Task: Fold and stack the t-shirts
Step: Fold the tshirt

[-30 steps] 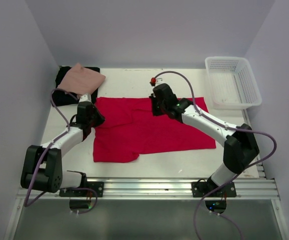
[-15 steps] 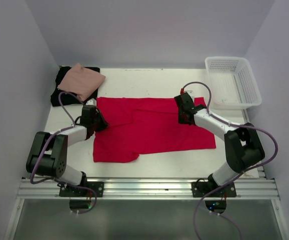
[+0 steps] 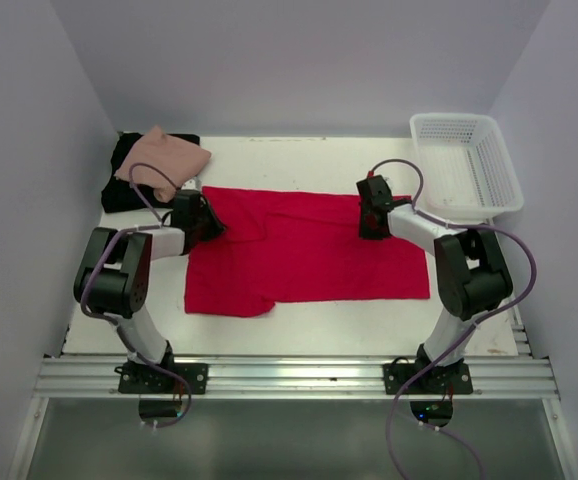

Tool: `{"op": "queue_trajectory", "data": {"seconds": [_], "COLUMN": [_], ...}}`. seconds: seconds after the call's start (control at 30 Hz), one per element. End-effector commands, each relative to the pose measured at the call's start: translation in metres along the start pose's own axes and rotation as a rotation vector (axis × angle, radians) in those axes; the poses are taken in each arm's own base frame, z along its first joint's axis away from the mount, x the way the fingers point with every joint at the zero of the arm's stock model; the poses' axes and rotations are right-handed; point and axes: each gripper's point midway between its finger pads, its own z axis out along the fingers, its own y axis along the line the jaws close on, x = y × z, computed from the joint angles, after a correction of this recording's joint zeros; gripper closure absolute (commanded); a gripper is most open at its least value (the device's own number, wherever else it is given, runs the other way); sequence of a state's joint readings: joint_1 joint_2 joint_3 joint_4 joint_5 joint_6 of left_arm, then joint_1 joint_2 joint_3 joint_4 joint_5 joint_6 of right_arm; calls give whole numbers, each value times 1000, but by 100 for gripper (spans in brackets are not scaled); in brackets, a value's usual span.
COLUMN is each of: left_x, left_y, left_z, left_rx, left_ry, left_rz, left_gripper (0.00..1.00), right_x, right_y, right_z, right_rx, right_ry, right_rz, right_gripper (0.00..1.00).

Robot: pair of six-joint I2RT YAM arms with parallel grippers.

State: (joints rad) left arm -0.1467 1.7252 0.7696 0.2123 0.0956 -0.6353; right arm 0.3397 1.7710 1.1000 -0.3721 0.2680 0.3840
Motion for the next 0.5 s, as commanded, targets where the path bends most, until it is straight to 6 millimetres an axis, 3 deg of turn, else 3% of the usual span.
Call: {"op": "queue_trajectory", "data": {"seconds": [0.0,0.23,0.47], "left_x": [-1,-6,-37], "left_y": [8,8,-2], "left_z": [18,39,69], "left_rx": [-47,-84,-72], "left_ry": [11,62,73], "left_rz": [11,-31,-62], "left_gripper": [100,100,100], "right_x": [-28,-31,-37], "right_y": [9,5,12], "right_z": [-6,-1,-2], "right_rx": [-46,-54,-86], "right_ry": [-69,-53,-49], "right_rz": [23,36,39], "right_gripper": [100,100,100]}}
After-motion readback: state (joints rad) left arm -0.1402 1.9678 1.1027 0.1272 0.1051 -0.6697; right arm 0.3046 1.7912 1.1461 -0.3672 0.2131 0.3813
